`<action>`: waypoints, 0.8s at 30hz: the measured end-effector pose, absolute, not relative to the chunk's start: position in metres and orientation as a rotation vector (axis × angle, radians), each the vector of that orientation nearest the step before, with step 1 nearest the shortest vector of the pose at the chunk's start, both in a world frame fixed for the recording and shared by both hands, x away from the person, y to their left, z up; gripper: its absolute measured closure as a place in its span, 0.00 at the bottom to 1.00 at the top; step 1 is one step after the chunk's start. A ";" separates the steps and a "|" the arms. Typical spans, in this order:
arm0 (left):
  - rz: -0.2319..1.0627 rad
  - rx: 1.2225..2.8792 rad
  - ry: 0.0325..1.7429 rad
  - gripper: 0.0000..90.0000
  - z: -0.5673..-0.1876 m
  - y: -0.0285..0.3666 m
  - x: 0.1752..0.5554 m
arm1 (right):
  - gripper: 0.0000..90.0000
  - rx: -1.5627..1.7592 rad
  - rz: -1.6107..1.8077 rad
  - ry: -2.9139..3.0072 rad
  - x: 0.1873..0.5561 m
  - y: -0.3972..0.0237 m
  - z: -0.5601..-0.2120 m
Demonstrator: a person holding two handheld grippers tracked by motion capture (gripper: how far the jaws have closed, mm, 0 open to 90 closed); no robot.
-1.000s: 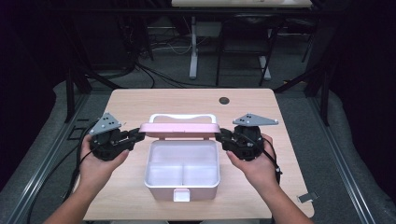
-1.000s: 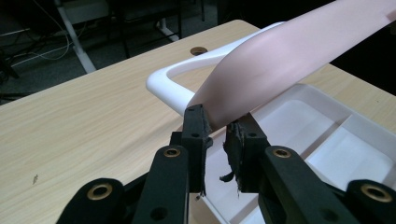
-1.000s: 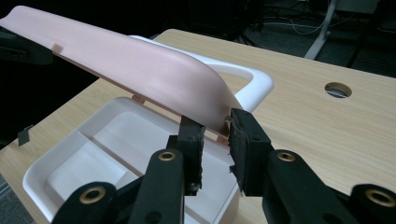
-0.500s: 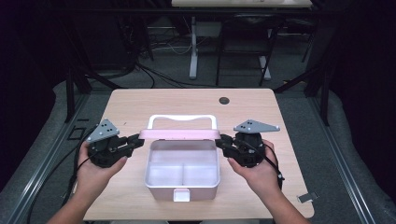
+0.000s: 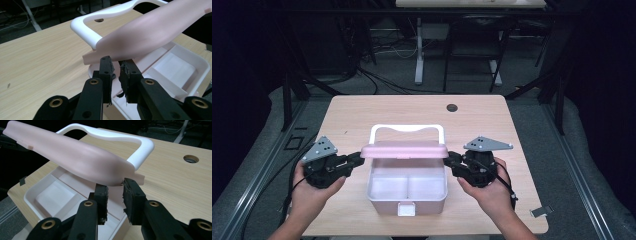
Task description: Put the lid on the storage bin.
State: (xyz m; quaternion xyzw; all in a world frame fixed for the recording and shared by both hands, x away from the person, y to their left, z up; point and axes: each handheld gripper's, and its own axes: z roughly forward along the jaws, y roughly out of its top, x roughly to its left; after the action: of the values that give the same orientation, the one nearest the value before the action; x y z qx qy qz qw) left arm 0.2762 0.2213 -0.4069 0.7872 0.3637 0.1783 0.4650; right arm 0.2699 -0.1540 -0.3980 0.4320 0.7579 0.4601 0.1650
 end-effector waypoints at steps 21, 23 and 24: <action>0.418 1.942 0.869 0.89 -0.429 0.223 0.256 | 0.82 1.203 1.344 2.196 0.249 -0.161 -0.423; 0.415 1.939 0.868 0.88 -0.431 0.223 0.255 | 0.82 1.201 1.350 2.203 0.248 -0.161 -0.425; 0.411 1.938 0.870 0.88 -0.432 0.223 0.254 | 0.82 1.201 1.351 2.205 0.247 -0.162 -0.426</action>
State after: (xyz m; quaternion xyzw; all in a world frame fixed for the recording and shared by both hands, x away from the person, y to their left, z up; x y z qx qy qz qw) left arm 0.2538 0.2234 -0.4323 0.7907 0.3551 0.1678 0.4696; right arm 0.2473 -0.1617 -0.4264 0.4167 0.7653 0.4688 0.1447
